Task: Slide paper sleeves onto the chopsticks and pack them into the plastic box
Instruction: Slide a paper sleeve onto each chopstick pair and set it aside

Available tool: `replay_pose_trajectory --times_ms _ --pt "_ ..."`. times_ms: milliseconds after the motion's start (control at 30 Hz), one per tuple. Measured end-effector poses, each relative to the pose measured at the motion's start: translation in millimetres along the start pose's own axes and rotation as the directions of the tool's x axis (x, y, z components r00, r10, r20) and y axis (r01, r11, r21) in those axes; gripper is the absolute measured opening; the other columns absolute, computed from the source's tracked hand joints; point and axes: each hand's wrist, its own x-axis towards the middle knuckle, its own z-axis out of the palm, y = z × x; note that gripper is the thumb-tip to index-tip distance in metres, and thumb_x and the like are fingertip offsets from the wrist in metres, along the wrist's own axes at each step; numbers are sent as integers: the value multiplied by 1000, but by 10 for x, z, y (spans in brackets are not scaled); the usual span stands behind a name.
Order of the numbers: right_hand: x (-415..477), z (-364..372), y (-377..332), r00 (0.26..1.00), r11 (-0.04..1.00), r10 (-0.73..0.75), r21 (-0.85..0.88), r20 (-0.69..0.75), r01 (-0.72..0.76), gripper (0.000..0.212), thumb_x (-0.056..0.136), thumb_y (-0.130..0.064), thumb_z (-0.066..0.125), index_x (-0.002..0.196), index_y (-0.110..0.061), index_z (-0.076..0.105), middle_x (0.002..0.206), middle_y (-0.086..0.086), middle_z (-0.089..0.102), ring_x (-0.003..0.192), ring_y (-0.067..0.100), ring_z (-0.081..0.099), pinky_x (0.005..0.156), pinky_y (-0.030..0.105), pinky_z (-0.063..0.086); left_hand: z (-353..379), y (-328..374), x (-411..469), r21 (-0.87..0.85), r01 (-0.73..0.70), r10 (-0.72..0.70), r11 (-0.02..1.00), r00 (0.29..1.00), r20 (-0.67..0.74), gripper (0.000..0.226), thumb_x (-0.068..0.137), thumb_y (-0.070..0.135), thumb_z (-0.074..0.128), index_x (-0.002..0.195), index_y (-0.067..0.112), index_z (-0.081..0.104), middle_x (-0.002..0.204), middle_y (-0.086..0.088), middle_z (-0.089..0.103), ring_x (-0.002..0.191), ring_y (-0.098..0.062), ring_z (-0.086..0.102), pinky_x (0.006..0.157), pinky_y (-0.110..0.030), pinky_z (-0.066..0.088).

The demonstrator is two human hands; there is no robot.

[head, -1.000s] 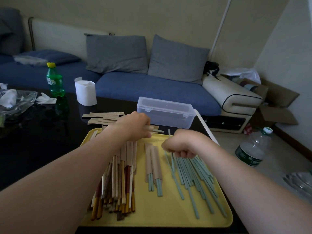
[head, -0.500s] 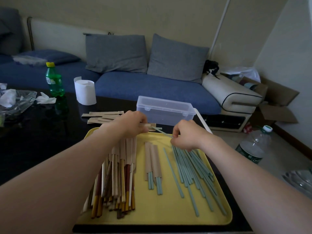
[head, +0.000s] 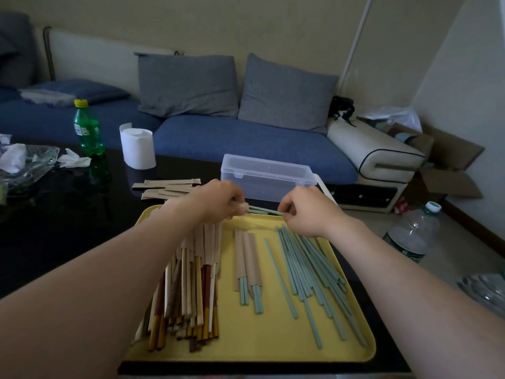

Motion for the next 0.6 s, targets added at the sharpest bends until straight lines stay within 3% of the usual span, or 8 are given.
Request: replay_pose_trajectory --times_ms 167,333,600 --pt "-28 -43 -4 999 999 40 5 27 -41 24 84 -8 64 92 -21 83 81 -3 74 84 21 73 81 42 66 -6 -49 26 47 40 -39 998 999 -20 10 101 42 65 94 35 62 89 5 67 85 -12 65 85 -36 56" --pt "-30 -48 1 998 999 48 25 39 -49 26 84 -7 64 93 -22 83 80 -5 73 85 20 73 83 41 66 -21 -65 19 33 15 -15 999 1000 -2 4 102 36 65 100 36 62 90 6 67 87 -11 64 85 -33 53" --pt "-38 -52 24 996 997 76 16 51 -77 22 82 -13 64 87 -27 81 93 -1 74 88 18 72 83 42 65 -14 -36 35 58 8 -8 998 1000 3 16 101 40 66 86 40 59 88 11 68 90 -9 63 94 -44 56"
